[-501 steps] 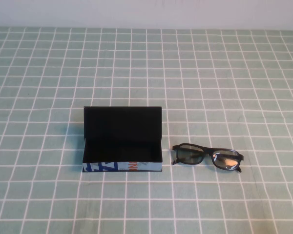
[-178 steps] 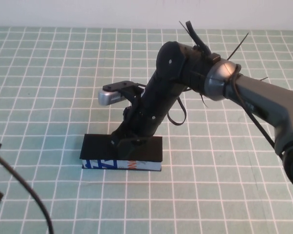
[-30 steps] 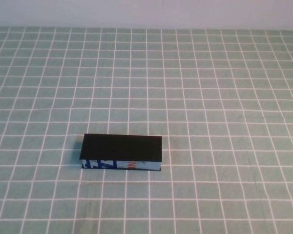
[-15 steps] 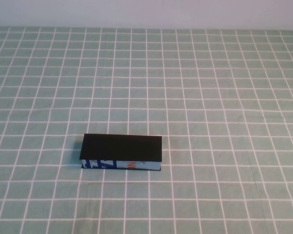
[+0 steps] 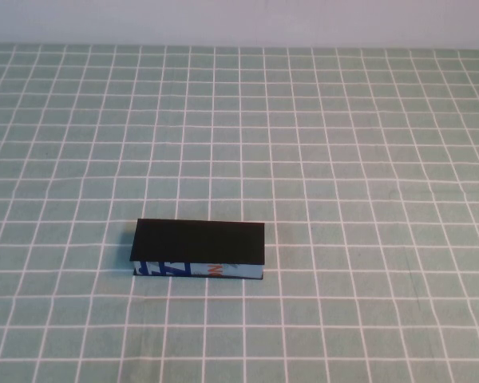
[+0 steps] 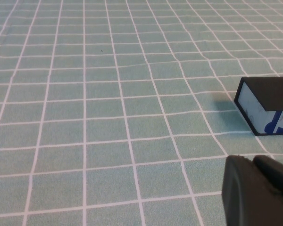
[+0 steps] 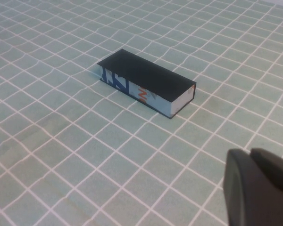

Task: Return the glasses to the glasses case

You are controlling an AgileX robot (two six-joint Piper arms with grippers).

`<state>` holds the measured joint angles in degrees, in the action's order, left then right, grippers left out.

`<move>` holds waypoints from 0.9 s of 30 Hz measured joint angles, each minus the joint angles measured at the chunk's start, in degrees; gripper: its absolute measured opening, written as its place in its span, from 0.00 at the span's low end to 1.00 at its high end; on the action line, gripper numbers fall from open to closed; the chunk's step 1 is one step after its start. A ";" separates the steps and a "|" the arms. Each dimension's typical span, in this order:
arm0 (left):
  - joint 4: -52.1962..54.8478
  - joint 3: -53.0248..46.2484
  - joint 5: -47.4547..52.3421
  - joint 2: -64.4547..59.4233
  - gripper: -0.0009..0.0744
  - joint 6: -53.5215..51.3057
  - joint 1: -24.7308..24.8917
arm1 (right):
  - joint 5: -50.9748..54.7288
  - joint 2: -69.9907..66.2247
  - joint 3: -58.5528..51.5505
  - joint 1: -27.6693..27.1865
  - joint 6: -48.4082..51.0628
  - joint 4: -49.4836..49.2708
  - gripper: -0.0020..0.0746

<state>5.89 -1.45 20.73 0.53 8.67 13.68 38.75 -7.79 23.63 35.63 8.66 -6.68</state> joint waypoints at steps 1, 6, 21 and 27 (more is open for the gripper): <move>0.00 0.00 0.00 0.00 0.01 0.00 0.00 | 0.00 0.00 0.00 0.00 0.00 0.00 0.01; 0.00 0.00 0.00 0.00 0.01 0.00 0.00 | 0.00 0.00 0.00 -4.47 1.50 -0.54 0.01; 0.00 0.00 0.00 0.09 0.01 0.00 0.00 | -3.47 8.60 -6.87 -31.01 5.72 -0.01 0.01; 0.00 0.00 0.00 0.09 0.01 0.00 0.00 | -17.45 8.60 -19.64 -31.77 5.72 -6.46 0.01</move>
<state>5.89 -1.45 20.73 0.62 8.67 13.68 21.30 0.80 3.99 3.86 14.37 -13.14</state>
